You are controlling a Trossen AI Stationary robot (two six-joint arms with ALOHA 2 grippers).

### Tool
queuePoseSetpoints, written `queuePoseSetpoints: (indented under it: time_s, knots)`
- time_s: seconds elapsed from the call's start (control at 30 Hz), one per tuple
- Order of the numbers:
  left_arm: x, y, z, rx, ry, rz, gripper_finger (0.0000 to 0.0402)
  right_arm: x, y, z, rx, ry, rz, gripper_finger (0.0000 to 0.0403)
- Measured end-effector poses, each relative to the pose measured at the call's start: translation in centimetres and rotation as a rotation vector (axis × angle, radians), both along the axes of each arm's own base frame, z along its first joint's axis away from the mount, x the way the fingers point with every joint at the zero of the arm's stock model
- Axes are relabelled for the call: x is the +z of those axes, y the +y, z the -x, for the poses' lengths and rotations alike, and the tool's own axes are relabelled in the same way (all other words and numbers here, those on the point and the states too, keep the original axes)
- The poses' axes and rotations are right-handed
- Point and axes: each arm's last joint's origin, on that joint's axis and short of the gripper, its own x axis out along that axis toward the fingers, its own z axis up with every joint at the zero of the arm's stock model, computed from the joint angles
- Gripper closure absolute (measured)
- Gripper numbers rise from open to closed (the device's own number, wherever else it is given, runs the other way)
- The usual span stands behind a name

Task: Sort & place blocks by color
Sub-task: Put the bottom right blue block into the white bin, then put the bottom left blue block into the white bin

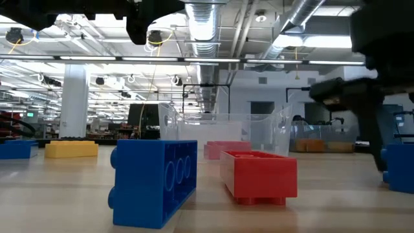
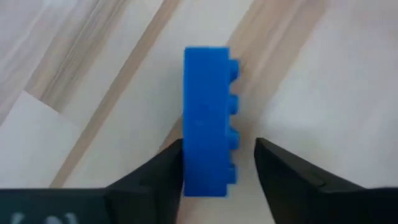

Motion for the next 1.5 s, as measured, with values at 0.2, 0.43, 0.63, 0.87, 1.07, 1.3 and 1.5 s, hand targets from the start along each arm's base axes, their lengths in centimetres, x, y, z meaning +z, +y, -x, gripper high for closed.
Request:
queuePoseSetpoints:
  time_s: [0.2,0.43,0.63,0.87,1.07,1.3,1.5]
  knots:
    - [0.0,0.0,0.0,0.0,0.0,0.007,0.0184,1.9,-0.2,0.2,0.04,-0.07,-0.013,0.0295]
    - [0.0,0.0,0.0,-0.001,0.002,0.006,0.0184,2.9,-1.2,0.7,0.017,-0.045,0.008,0.039]
    - [0.0,0.0,0.0,-0.001,0.003,0.006,0.0184,2.8,-2.1,0.4,-0.05,-0.016,0.002,0.0373]
    - [0.0,0.0,0.0,-0.001,0.003,0.006,0.0184,2.8,-1.6,0.6,-0.043,0.023,-0.072,0.0347]
    - [0.0,0.0,0.0,-0.001,0.003,0.006,0.0184,2.9,0.6,1.6,0.063,-0.006,-0.087,0.0258]
    - [0.0,0.0,0.0,-0.004,0.002,0.02,0.0184,3.1,2.7,2.7,0.185,-0.111,-0.008,0.0149]
    - [0.0,0.0,0.0,-0.004,0.002,0.024,0.0184,3.5,3.5,3.2,0.26,-0.162,0.133,0.013]
